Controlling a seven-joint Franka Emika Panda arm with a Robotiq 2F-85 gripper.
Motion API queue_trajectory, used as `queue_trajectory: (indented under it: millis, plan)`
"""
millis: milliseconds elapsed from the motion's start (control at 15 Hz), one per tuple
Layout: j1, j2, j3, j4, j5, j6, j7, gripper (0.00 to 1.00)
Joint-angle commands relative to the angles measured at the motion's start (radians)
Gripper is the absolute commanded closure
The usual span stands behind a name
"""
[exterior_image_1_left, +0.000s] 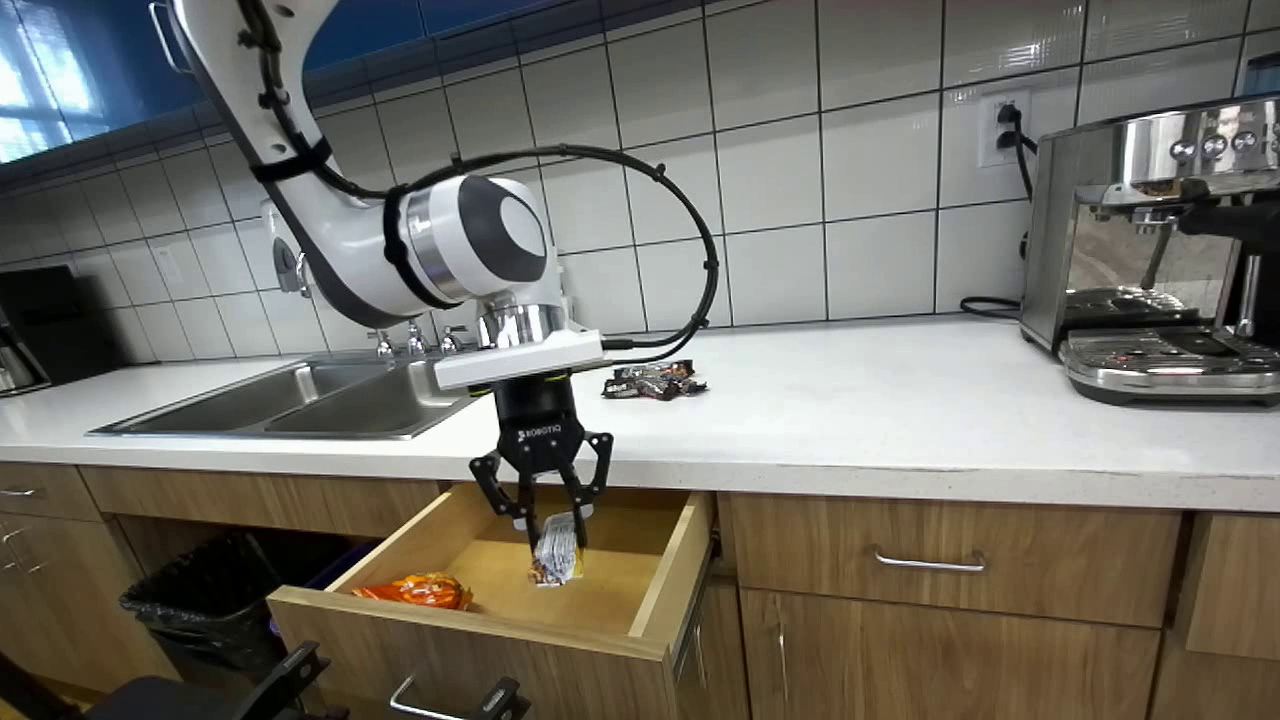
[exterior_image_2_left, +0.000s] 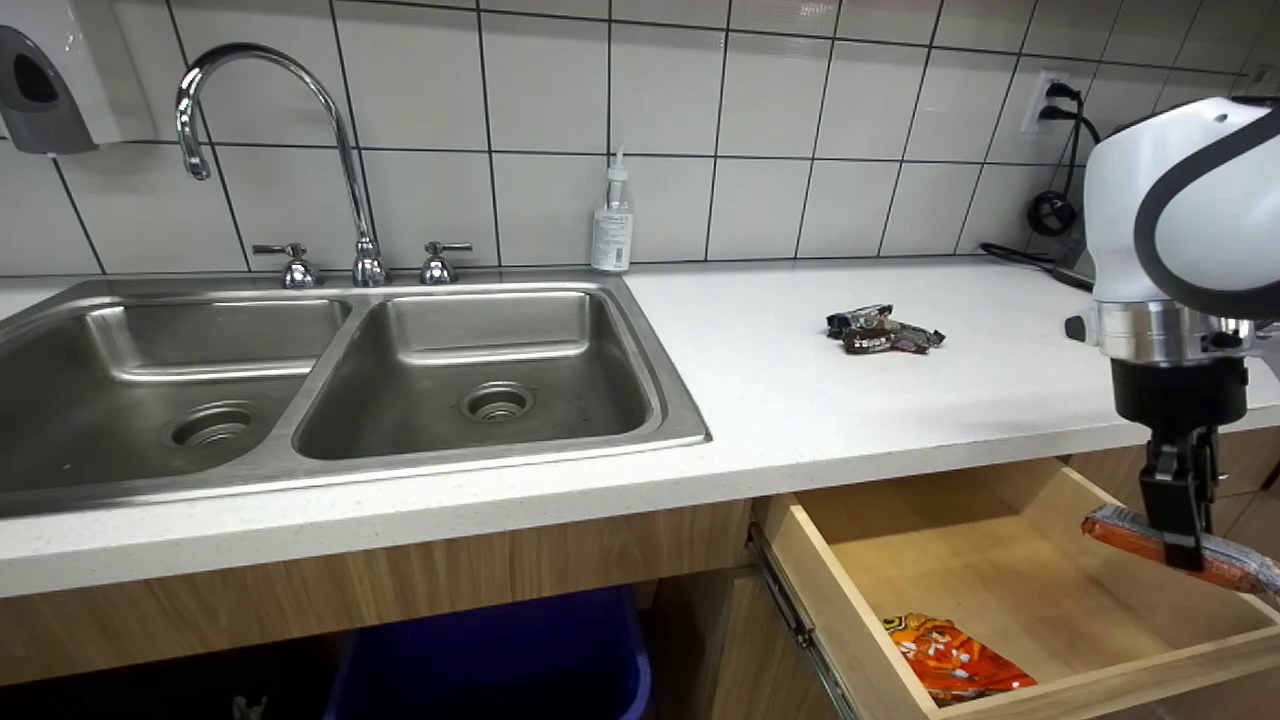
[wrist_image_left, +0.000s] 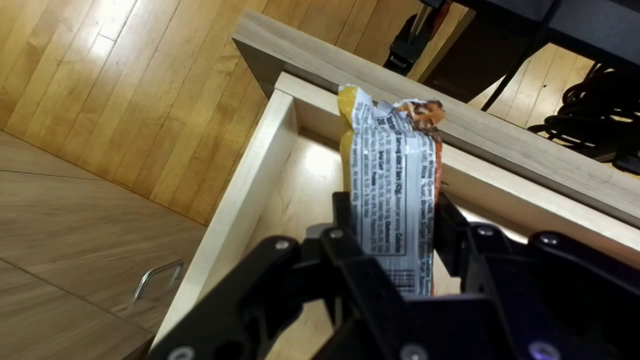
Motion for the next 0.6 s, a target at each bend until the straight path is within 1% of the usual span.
queue_trajectory:
  millis: [0, 533]
  plan:
    - [-0.004, 0.034, -0.005, 0.027, -0.018, 0.014, 0.022, 0.83]
    - [-0.011, 0.109, -0.014, 0.097, -0.006, 0.014, 0.022, 0.83]
